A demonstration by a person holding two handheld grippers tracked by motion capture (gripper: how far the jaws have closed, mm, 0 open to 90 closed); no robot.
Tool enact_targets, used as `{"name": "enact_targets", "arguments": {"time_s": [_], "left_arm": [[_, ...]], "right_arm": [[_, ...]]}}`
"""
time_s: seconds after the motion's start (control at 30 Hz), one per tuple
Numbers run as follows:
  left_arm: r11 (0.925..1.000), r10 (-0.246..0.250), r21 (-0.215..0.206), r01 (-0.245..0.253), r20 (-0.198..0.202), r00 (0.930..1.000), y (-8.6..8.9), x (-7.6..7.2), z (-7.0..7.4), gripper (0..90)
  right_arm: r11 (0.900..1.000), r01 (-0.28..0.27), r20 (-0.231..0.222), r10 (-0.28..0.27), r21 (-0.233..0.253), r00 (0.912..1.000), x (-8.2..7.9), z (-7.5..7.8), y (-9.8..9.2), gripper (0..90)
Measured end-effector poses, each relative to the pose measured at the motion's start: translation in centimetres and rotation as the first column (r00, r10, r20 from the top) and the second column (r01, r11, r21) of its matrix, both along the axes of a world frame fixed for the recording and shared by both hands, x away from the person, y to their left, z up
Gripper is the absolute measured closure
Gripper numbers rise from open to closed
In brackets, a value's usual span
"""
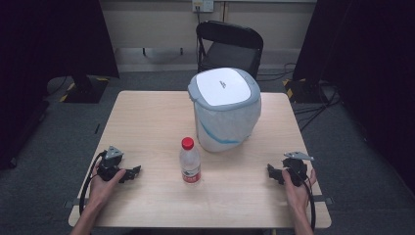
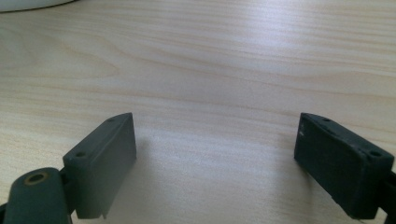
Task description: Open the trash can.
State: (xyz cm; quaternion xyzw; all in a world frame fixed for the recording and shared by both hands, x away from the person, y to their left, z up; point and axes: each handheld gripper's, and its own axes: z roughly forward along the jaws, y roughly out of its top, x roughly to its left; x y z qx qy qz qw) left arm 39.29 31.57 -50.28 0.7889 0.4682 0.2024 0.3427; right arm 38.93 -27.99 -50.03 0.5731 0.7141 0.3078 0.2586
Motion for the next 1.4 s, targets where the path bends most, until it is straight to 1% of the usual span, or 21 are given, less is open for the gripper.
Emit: {"name": "enact_targets", "arguments": {"time_s": [0.2, 0.33, 0.47, 0.6, 0.67, 0.73, 0.77, 0.83, 0.87, 0.9, 0.93, 0.97, 1.0, 1.07, 1.13, 1.17, 1.2, 1.23, 1.33, 1.37, 1.4], "left_arm": [[1.0000, -0.005, -0.008, 0.005, -0.004, 1.0000, -0.2, -0.2, 0.1, 12.5], [0.9997, -0.005, -0.025, 0.005, 0.000, 1.0000, -0.4, -0.2, 0.1, 14.2], [0.9968, -0.020, -0.078, 0.018, -0.027, 0.9994, -0.6, -0.7, 0.6, 19.6], [0.9959, -0.050, -0.076, 0.050, -0.002, 0.9987, -1.4, -1.4, 1.4, 19.3], [0.9931, -0.062, -0.099, 0.063, 0.006, 0.9980, -1.8, -1.6, 1.8, 19.3], [0.9845, -0.087, -0.152, 0.087, 0.011, 0.9962, -2.4, -2.0, 2.2, 19.4], [0.9816, -0.106, -0.158, 0.107, 0.016, 0.9943, -2.7, -2.2, 2.4, 20.7], [0.9764, -0.130, -0.166, 0.138, 0.054, 0.9900, -3.4, -2.9, 3.3, 25.5], [0.9711, -0.143, -0.183, 0.153, 0.070, 0.9873, -3.8, -3.2, 3.7, 24.4], [0.9711, -0.143, -0.183, 0.153, 0.070, 0.9873, -3.8, -3.2, 3.7, 23.3], [0.9580, -0.164, -0.222, 0.182, 0.097, 0.9817, -4.4, -3.8, 4.5, 22.9], [0.9580, -0.164, -0.222, 0.182, 0.097, 0.9817, -4.4, -3.8, 4.5, 22.6], [0.9451, -0.185, -0.252, 0.208, 0.111, 0.9764, -5.0, -4.2, 5.0, 21.7], [0.9286, -0.210, -0.287, 0.235, 0.116, 0.9708, -5.7, -4.4, 5.3, 20.0], [0.9181, -0.233, -0.299, 0.260, 0.123, 0.9646, -6.4, -4.7, 5.6, 17.9], [0.9181, -0.233, -0.299, 0.260, 0.123, 0.9646, -6.4, -4.7, 5.6, 17.1], [0.8969, -0.272, -0.325, 0.300, 0.132, 0.9533, -7.2, -4.9, 5.8, 15.9], [0.8872, -0.295, -0.330, 0.322, 0.132, 0.9464, -7.7, -5.0, 5.9, 15.9], [0.8761, -0.346, -0.302, 0.376, 0.150, 0.9262, -9.2, -5.4, 6.2, 15.9], [0.8761, -0.346, -0.302, 0.376, 0.150, 0.9262, -9.2, -5.4, 6.2, 15.8], [0.8712, -0.366, -0.289, 0.397, 0.156, 0.9175, -10.2, -5.5, 6.3, 15.8]], "right_arm": [[1.000, 0.027, 0.000, -0.027, -0.003, 0.9996, -0.2, 0.0, 0.2, 11.7], [1.000, 0.019, -0.001, -0.019, 0.000, 0.9998, -0.3, 0.0, 0.6, 11.7], [1.000, -0.004, -0.003, 0.004, 0.000, 1.0000, -0.4, 0.0, 1.1, 11.7], [0.999, -0.040, -0.002, 0.040, -0.001, 0.9992, -0.6, 0.0, 1.8, 11.7], [0.998, -0.055, -0.003, 0.055, 0.000, 0.9985, -0.7, 0.0, 2.2, 11.7], [0.998, -0.071, -0.004, 0.071, 0.002, 0.9975, -0.8, 0.0, 2.6, 11.7], [0.997, -0.074, 0.001, 0.074, -0.003, 0.9972, -0.8, 0.0, 2.7, 11.7], [0.997, -0.077, -0.004, 0.077, 0.001, 0.9970, -0.8, 0.0, 2.9, 11.7], [0.997, -0.079, -0.002, 0.079, -0.001, 0.9969, -0.8, 0.0, 3.0, 11.6], [0.997, -0.079, -0.002, 0.079, -0.001, 0.9969, -0.8, 0.0, 3.0, 11.7], [0.997, -0.079, -0.002, 0.079, -0.001, 0.9969, -0.8, 0.0, 3.1, 11.7], [0.997, -0.079, -0.002, 0.079, -0.001, 0.9969, -0.8, 0.0, 3.1, 11.7], [0.996, -0.085, -0.004, 0.085, -0.001, 0.9964, -0.8, 0.0, 3.2, 11.7], [0.996, -0.094, -0.002, 0.094, -0.001, 0.9956, -0.8, 0.0, 3.3, 11.7], [0.994, -0.110, -0.004, 0.110, 0.001, 0.9940, -0.9, 0.0, 3.6, 11.7], [0.994, -0.110, -0.004, 0.110, 0.001, 0.9940, -0.9, 0.0, 3.6, 11.7], [0.992, -0.125, -0.004, 0.125, -0.001, 0.9922, -0.9, 0.0, 3.8, 11.6], [0.992, -0.124, -0.004, 0.124, 0.001, 0.9923, -0.9, 0.0, 3.9, 11.6], [0.992, -0.125, -0.002, 0.125, -0.002, 0.9922, -0.9, 0.0, 4.0, 11.6], [0.992, -0.124, -0.002, 0.124, -0.002, 0.9922, -0.9, 0.0, 4.1, 11.6], [0.992, -0.123, -0.004, 0.123, -0.001, 0.9924, -0.9, 0.0, 4.1, 11.6]]}}
